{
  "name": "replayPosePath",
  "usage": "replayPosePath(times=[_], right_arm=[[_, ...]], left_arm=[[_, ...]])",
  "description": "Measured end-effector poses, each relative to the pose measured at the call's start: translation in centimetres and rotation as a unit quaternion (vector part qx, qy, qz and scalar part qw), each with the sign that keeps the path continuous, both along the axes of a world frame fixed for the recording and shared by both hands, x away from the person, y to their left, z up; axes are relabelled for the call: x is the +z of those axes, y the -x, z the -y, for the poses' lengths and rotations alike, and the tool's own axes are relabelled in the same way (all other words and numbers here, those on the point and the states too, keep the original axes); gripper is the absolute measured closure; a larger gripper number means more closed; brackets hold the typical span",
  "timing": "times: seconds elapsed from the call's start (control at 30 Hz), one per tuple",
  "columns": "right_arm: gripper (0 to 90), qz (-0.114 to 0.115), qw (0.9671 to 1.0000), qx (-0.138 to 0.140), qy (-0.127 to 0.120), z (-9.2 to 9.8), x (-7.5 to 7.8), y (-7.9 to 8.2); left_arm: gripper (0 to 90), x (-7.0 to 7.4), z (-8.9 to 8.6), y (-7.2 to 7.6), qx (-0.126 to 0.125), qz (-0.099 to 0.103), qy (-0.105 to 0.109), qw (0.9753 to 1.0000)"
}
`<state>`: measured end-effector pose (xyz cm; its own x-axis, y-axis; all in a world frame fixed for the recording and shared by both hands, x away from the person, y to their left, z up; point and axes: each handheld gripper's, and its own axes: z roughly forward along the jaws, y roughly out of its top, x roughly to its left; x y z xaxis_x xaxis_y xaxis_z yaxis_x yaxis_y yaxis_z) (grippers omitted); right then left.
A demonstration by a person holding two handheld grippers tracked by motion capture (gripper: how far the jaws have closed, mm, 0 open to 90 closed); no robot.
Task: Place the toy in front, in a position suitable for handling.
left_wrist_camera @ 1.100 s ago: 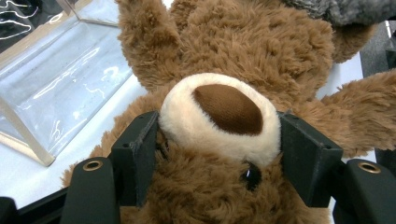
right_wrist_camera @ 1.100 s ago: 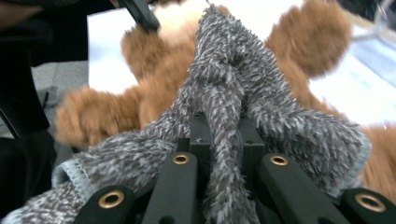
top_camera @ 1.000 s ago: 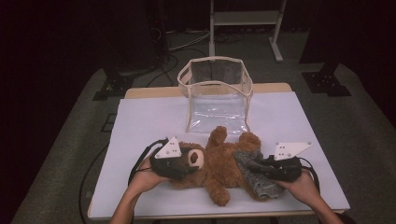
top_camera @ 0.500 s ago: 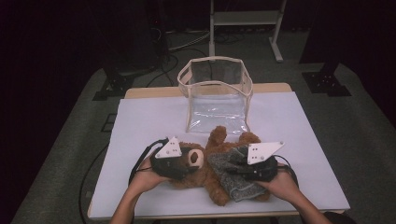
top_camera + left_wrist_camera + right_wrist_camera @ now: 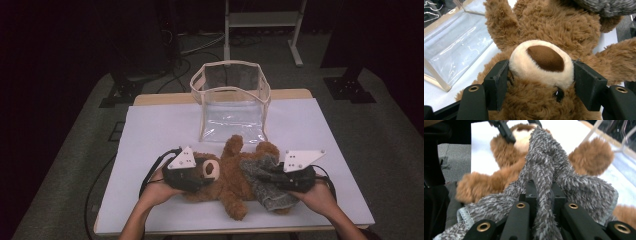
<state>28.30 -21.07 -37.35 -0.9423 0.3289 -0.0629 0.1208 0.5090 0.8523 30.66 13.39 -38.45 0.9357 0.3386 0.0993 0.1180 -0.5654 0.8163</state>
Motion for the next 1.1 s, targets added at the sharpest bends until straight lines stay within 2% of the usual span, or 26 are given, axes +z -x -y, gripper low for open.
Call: replayPosePath(times=[0.13, 0.23, 0.43, 0.57, 0.67, 0.87, 1.0, 1.07, 1.1], right_arm=[[80.3, 0.009, 0.9999, 0.011, -0.003, -1.5, 0.6, -1.2], [80.3, 0.010, 0.9999, 0.014, 0.000, -1.9, 0.4, -1.8], [80.2, -0.005, 1.0000, 0.002, -0.007, -0.3, -0.6, -1.4], [80.2, -0.010, 0.9999, -0.014, -0.001, 1.0, -0.7, -1.3], [80.2, -0.007, 0.9998, -0.019, 0.000, 1.2, -0.3, -1.7], [80.2, 0.009, 0.9997, -0.020, -0.012, 0.1, 1.5, -3.8], [80.2, 0.006, 0.9999, -0.014, 0.005, -1.0, 1.4, -5.1], [80.2, 0.000, 0.9997, -0.016, 0.019, -1.0, 0.7, -5.6], [80.2, -0.004, 0.9997, -0.018, 0.019, -0.9, 0.3, -5.7]], left_arm=[[33.0, -0.1, -0.1, 0.0, -0.002, 0.000, 0.000, 1.0000], [33.0, -0.1, -0.2, 0.0, -0.002, 0.000, -0.001, 1.0000], [33.1, 0.0, -0.1, 0.2, -0.005, 0.003, -0.004, 1.0000], [33.1, 0.0, 0.0, 0.2, -0.004, 0.002, -0.003, 1.0000], [33.2, 0.0, 0.0, 0.2, -0.005, 0.002, -0.003, 1.0000], [33.4, 0.0, 0.0, 0.3, -0.012, 0.001, -0.006, 0.9999], [33.5, 0.0, 0.0, 0.5, -0.013, 0.004, -0.009, 0.9999], [33.6, -0.1, -0.1, 0.5, -0.014, 0.004, -0.009, 0.9999], [33.6, -0.1, -0.1, 0.5, -0.015, 0.005, -0.010, 0.9998]])
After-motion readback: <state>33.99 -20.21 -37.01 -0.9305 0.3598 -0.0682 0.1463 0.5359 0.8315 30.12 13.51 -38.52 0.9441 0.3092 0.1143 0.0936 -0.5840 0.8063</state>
